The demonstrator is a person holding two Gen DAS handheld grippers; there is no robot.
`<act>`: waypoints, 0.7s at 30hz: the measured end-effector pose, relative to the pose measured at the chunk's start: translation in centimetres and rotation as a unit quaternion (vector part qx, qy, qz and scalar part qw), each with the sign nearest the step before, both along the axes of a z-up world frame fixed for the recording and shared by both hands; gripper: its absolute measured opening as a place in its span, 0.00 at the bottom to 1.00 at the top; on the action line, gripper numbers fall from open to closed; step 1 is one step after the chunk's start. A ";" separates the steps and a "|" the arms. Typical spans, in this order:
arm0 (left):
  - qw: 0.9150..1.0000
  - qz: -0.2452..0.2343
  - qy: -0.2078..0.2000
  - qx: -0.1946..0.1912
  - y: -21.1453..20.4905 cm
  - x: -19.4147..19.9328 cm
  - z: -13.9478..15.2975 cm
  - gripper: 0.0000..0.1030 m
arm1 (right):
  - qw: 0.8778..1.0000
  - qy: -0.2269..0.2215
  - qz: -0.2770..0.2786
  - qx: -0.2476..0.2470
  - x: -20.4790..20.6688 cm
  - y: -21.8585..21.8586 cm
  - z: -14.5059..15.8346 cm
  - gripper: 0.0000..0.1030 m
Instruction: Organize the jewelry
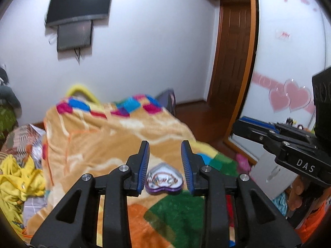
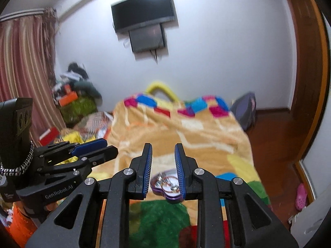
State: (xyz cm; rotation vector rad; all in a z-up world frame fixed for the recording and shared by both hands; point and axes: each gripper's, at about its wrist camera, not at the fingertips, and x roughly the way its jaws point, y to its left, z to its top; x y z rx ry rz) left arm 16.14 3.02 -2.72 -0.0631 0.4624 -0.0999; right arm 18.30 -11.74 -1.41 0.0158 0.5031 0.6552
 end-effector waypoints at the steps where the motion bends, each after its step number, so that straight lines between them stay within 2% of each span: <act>1: 1.000 0.004 -0.019 0.001 -0.1 -1.1 0.9 0.34 | 1.000 -0.013 -0.003 0.007 -0.9 -0.3 0.7 0.20; 7: 0.994 0.028 -0.101 0.017 -1.1 -6.0 3.9 0.48 | 0.996 -0.083 -0.025 0.028 -4.9 -1.3 3.3 0.20; 8: 0.993 0.034 -0.114 0.020 -1.3 -6.8 4.2 0.53 | 0.995 -0.094 -0.030 0.030 -5.5 -1.3 3.5 0.22; 10: 0.990 0.045 -0.132 0.025 -1.6 -8.0 4.6 0.62 | 0.992 -0.113 -0.041 0.034 -6.4 -1.4 3.9 0.40; 12: 0.988 0.055 -0.145 0.027 -1.7 -8.8 4.7 0.74 | 0.989 -0.132 -0.053 0.039 -7.2 -1.5 4.2 0.51; 15: 0.985 0.067 -0.156 0.027 -1.7 -9.7 4.6 0.91 | 0.985 -0.151 -0.070 0.037 -8.0 -1.4 4.3 0.59; 19: 0.984 0.080 -0.158 0.029 -2.0 -10.5 4.3 0.92 | 0.982 -0.162 -0.089 0.035 -9.1 -1.4 4.2 0.79; 21: 0.984 0.082 -0.156 0.027 -1.9 -10.6 4.2 0.92 | 0.981 -0.164 -0.095 0.031 -9.4 -1.1 4.1 0.81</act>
